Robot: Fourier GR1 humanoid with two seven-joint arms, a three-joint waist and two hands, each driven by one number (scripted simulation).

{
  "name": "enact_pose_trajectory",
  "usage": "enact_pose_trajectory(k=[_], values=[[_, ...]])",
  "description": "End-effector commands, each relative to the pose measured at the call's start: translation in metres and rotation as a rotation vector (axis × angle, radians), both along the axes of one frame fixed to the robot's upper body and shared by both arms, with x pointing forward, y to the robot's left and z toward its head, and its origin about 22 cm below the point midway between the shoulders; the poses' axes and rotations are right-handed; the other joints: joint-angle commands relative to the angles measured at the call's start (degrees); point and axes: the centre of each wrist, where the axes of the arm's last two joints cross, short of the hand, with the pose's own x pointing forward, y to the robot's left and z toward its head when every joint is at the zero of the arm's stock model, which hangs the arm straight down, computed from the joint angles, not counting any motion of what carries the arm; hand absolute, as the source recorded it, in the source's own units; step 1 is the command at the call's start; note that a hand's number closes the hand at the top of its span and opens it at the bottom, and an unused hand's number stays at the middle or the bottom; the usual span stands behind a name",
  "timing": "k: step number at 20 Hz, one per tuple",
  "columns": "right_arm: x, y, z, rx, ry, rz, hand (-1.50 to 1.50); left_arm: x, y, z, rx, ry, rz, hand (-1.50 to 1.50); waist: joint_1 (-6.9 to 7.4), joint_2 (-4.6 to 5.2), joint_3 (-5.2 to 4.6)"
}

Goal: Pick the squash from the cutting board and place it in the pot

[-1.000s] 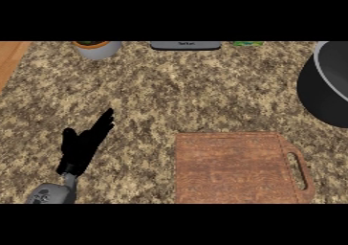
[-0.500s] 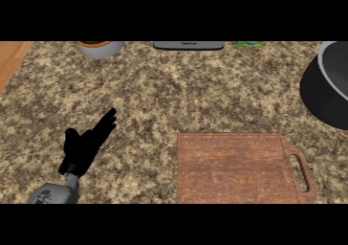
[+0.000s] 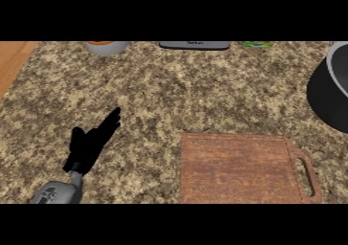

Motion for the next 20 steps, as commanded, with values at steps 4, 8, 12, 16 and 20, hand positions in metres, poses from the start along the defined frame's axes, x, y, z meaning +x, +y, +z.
enact_pose_trajectory(k=[4, 8, 12, 16, 20], values=[[0.042, 0.001, 0.002, -0.145, 0.244, -0.056, 1.5, 0.001, -0.005, 0.0, -0.02, -0.007, -0.016, 0.0, 1.94, 0.59, -0.01], [0.051, -0.004, -0.002, -0.267, 0.424, -0.106, 1.5, 0.016, -0.017, 0.014, -0.017, -0.018, -0.031, 0.0, 2.24, 0.82, 0.05], [0.076, 0.017, -0.036, -0.116, 0.565, -0.094, 1.5, 0.017, -0.009, 0.018, -0.016, -0.013, -0.022, 0.0, 1.95, 0.69, 0.14], [0.084, 0.018, -0.042, 0.094, 0.728, -0.153, 1.5, 0.009, -0.016, 0.001, 0.005, -0.027, -0.029, 0.0, 1.76, 0.94, 0.13], [0.091, 0.024, -0.059, 0.111, 0.79, -0.127, -1.5, 0.006, -0.005, 0.013, -0.016, 0.003, -0.01, 0.0, 1.59, 0.62, 0.23]])
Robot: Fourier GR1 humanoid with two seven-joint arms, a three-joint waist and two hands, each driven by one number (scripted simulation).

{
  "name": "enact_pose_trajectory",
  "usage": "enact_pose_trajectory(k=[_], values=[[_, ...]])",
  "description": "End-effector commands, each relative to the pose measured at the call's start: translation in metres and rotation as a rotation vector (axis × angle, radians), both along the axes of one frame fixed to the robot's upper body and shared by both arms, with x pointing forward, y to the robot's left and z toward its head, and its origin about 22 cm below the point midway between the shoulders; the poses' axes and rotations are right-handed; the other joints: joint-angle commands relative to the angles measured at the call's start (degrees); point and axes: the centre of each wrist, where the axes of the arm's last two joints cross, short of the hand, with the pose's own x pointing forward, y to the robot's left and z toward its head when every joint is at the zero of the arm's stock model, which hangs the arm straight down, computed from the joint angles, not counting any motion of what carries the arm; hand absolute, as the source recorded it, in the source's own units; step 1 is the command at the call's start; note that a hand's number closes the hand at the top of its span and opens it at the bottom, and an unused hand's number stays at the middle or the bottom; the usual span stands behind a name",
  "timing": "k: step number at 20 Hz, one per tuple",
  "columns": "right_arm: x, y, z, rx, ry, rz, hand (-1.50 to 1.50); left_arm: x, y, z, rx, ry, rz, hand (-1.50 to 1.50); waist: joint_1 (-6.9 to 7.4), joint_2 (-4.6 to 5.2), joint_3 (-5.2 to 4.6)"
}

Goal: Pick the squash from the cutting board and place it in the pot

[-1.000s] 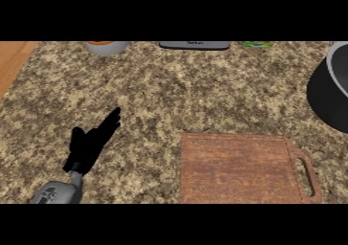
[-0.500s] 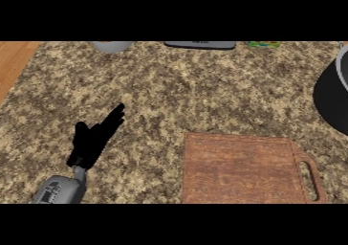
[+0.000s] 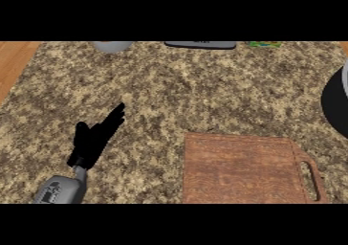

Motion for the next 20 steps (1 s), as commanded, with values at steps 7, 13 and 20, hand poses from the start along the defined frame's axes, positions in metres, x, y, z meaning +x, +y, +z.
enact_pose_trajectory(k=[7, 13, 20], values=[[0.035, 0.032, 0.031, 0.1, -0.595, 0.024, -1.5, -0.002, 0.003, -0.011, -0.005, 0.01, 0.021, 0.0, -1.32, 0.07, 0.17], [0.03, 0.015, 0.054, 0.131, -1.015, -0.181, -1.5, -0.004, 0.005, -0.006, 0.002, 0.009, 0.028, 0.0, -1.92, -0.32, 0.18], [-0.005, -0.031, 0.045, 0.071, -1.251, -0.301, -1.5, -0.008, 0.013, -0.004, 0.006, 0.012, 0.031, 0.0, -2.72, -0.63, 0.09]])
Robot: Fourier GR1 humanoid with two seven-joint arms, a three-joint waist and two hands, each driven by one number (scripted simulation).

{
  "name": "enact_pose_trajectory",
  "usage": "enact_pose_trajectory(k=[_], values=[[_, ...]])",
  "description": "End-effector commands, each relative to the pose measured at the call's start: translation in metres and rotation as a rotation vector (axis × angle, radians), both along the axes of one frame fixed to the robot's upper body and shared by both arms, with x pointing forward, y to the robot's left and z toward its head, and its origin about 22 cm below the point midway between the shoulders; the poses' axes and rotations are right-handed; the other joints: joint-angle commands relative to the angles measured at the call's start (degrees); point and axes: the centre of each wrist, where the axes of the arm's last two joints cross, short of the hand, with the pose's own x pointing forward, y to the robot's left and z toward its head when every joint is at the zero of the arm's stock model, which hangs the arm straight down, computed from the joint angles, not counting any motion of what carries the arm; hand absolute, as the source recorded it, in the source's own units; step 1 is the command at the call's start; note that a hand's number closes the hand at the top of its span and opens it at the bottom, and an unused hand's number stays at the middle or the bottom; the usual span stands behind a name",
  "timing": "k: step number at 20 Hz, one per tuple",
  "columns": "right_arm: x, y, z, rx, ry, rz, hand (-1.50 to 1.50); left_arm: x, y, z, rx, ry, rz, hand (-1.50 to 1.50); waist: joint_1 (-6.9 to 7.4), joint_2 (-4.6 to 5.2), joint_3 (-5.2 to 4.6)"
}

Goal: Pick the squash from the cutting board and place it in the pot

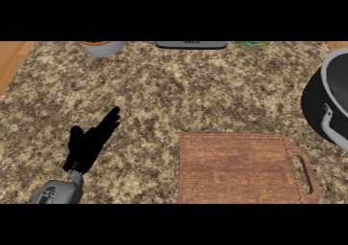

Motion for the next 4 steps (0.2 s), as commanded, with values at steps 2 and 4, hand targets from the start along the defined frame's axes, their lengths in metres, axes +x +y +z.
enact_pose_trajectory(k=[2, 4], values=[[-0.034, -0.035, -0.006, -0.011, -0.168, -0.055, -1.5, -0.006, 0.012, -0.007, 0.009, 0.017, 0.022, 0.0, -1.55, -0.65, -0.12], [-0.038, -0.039, -0.004, -0.005, -0.222, -0.041, -1.5, -0.006, 0.008, -0.011, 0.007, 0.007, 0.033, 0.0, -1.46, -0.63, -0.17]])
